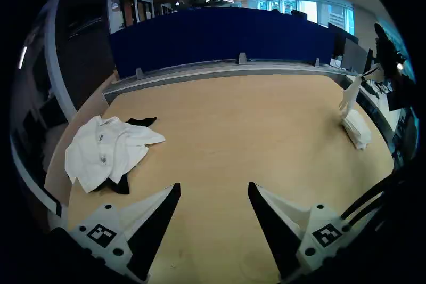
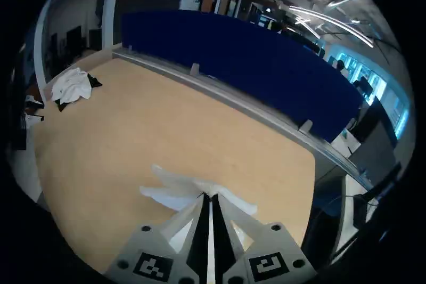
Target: Fold towel
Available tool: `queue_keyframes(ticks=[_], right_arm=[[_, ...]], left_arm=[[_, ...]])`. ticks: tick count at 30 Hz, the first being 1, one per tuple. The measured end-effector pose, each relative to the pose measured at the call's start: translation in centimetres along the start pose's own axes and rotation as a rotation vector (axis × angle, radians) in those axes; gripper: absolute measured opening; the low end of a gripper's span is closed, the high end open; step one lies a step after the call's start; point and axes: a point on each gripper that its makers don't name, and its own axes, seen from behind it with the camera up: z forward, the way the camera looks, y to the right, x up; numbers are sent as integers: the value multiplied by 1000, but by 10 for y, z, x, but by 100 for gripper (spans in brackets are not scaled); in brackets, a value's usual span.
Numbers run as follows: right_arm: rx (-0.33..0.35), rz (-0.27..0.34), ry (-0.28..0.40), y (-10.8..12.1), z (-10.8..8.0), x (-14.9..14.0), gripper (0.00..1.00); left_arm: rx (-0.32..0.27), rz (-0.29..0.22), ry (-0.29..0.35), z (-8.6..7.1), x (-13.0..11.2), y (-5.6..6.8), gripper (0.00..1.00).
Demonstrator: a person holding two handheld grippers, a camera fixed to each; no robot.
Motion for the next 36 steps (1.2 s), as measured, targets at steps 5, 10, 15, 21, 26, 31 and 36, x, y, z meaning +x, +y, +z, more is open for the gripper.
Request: queue_keyframes(ticks=[5,10,15,21,26,31,36], right_arm=[[-9,22,-38,1,-9,-34,3],[-22,48,-100,2,-20,-85,3],[-53,74,-157,5,-26,-131,3],[-103,100,-215,12,-26,-169,3],[-138,128,-258,16,-24,-193,3],[-149,153,-313,11,-20,-217,3],[-156,172,-349,6,-16,-238,3]], left_arm=[[-3,7,-2,1,-1,3,94],[-6,14,-7,0,-3,4,94],[-9,26,-13,0,-4,6,94],[-10,36,-14,-1,-3,9,94],[-6,40,-15,-3,-4,9,94],[3,47,-15,-7,-5,5,94],[11,48,-14,-9,-5,1,94]])
